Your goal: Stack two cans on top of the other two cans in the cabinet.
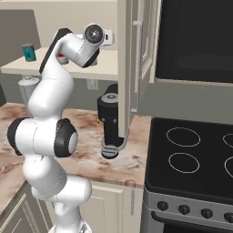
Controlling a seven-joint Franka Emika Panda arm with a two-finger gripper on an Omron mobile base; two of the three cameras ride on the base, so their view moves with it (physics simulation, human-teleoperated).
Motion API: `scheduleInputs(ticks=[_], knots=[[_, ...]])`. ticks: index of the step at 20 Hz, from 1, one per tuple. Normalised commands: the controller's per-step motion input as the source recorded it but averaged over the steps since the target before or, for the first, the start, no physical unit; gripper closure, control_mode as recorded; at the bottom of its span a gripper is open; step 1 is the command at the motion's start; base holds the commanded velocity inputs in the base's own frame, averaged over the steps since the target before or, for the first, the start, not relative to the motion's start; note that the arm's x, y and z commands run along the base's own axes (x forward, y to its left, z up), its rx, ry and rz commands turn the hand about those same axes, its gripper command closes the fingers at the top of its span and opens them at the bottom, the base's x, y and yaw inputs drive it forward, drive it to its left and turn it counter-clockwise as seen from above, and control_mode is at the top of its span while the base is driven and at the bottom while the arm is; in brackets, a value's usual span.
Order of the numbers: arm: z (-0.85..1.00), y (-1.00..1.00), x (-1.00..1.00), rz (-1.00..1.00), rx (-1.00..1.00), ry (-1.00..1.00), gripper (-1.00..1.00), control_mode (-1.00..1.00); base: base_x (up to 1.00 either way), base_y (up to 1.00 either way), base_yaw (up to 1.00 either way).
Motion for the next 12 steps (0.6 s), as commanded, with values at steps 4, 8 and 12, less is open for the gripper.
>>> scheduleInputs(ticks=[4,8,12], knots=[[-0.04,0.0,0.16,0.0,0.0,0.0,1.0,-1.0,0.0,0.0,0.0],[-0.02,0.0,0.04,0.0,0.0,0.0,1.0,-1.0,0.0,0.0,0.0],[0.0,0.0,-0.08,0.0,-0.01,0.0,1.0,-1.0,0.0,0.0,0.0]])
